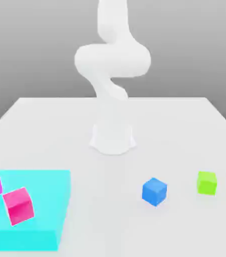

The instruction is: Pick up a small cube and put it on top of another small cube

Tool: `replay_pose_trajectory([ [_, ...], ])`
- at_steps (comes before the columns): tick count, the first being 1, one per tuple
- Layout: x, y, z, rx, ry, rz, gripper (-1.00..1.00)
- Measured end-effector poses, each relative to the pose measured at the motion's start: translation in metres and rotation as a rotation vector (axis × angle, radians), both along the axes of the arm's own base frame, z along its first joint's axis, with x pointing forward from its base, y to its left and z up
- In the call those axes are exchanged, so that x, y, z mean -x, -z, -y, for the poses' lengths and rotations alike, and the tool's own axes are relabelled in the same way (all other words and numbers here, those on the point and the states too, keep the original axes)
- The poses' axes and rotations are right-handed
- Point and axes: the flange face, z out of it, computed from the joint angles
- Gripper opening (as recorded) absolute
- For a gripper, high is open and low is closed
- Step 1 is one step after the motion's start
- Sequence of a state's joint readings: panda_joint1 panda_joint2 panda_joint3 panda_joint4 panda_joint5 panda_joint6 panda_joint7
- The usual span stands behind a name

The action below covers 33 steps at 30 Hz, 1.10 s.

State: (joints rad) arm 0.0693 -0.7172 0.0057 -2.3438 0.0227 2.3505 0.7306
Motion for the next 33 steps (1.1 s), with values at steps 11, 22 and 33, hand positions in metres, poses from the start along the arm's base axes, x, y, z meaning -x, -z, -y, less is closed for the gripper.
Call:
replay_pose_trajectory([
  [11,-0.032,0.227,-0.161,0.190,-0.559,-0.296,0.00],
  [22,0.095,0.439,-0.261,0.465,-1.127,-0.537,0.00],
  [33,0.119,0.535,-0.260,0.513,-1.207,-0.578,-1.00],
])
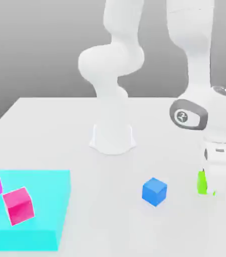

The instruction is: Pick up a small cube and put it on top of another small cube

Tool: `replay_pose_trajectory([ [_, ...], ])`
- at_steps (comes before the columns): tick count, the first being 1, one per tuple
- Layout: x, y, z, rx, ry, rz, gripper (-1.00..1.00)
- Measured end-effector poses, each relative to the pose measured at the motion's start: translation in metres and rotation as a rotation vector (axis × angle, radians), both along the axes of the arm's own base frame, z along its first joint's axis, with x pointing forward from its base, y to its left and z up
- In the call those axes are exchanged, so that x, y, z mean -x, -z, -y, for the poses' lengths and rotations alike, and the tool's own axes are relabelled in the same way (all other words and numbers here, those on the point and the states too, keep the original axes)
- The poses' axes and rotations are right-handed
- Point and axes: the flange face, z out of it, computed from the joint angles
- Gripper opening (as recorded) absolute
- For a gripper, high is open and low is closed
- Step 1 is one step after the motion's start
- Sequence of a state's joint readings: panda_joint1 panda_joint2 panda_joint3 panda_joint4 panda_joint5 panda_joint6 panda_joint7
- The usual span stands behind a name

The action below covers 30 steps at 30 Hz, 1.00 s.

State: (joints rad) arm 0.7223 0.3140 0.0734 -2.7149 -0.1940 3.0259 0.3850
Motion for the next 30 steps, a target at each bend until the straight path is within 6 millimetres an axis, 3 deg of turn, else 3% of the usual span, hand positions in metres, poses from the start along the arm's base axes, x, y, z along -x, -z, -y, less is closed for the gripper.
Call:
replay_pose_trajectory([
  [5,0.000,-0.001,0.000,0.001,0.000,0.000,-1.00],
  [11,0.000,-0.054,0.000,0.002,0.000,0.001,-1.00],
  [16,-0.032,-0.089,0.070,0.005,0.079,0.003,-1.00],
  [21,-0.041,-0.113,0.146,0.003,0.139,0.001,-1.00],
  [23,-0.041,-0.109,0.161,0.000,0.153,-0.001,-1.00],
  [30,-0.040,-0.056,0.166,0.000,0.157,-0.002,-1.00],
])
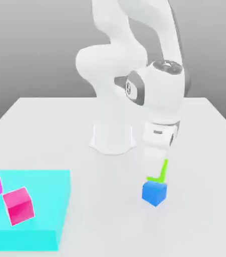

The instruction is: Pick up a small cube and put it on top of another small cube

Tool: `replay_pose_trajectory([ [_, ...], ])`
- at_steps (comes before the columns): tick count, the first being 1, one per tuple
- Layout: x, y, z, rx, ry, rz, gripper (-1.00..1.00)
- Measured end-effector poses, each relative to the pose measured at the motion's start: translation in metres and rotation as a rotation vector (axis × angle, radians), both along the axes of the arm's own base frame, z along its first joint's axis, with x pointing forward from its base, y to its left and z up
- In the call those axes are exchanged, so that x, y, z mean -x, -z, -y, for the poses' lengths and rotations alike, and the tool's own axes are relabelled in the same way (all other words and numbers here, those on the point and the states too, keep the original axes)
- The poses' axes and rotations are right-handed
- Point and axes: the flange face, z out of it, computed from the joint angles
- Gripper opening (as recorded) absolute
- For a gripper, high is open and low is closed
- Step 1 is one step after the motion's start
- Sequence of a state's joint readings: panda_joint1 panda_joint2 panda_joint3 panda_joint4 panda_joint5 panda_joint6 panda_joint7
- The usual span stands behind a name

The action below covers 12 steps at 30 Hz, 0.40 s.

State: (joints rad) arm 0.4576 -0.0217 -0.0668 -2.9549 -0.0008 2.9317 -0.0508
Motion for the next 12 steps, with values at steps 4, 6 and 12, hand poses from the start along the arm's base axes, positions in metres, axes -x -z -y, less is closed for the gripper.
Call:
replay_pose_trajectory([
  [4,0.002,0.004,-0.003,0.001,-0.012,0.000,1.00],
  [6,0.003,0.004,-0.005,0.001,-0.019,0.000,1.00],
  [12,-0.001,-0.025,-0.001,-0.003,-0.002,0.000,1.00],
])
